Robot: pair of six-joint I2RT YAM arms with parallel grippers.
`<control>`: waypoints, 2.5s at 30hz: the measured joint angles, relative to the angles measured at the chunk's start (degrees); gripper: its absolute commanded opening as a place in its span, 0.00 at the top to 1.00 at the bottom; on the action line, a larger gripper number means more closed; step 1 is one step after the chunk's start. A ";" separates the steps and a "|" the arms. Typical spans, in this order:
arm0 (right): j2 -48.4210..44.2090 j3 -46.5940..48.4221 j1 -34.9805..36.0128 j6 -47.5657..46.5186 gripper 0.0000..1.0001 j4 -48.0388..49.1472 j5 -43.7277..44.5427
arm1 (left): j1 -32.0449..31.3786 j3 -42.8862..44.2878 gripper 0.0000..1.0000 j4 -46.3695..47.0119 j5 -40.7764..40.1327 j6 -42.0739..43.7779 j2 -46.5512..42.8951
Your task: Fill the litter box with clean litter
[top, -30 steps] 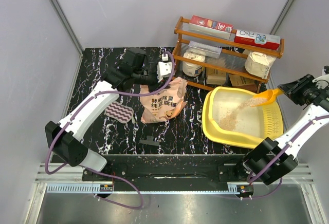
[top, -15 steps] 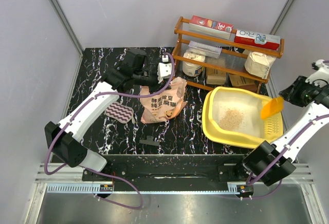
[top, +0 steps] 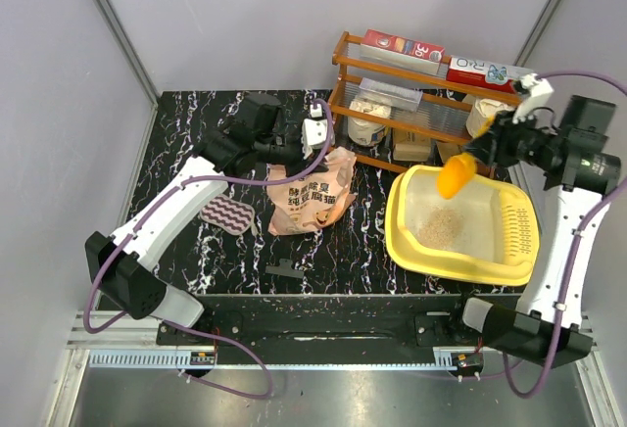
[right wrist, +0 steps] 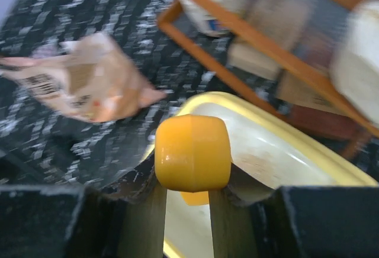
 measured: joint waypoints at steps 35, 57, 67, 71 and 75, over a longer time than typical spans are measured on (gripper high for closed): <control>22.14 -3.54 52.22 30.58 1.00 33.75 29.59 | -0.35 -4.70 0.85 -3.93 -8.92 2.01 -8.46; 22.12 -19.34 59.74 42.99 1.00 49.31 49.70 | -1.16 -4.59 0.86 -2.54 -8.96 -2.03 -6.67; 28.28 -16.96 58.25 56.70 1.00 50.21 46.95 | -1.14 1.77 0.86 -3.17 -11.91 2.49 -0.96; 29.35 -17.03 55.87 63.06 1.00 50.53 41.35 | -1.16 3.72 0.86 -4.42 -13.16 3.63 0.31; 29.44 -18.60 52.43 69.92 1.00 52.43 34.10 | -1.16 4.17 0.86 -5.09 -14.05 4.85 0.37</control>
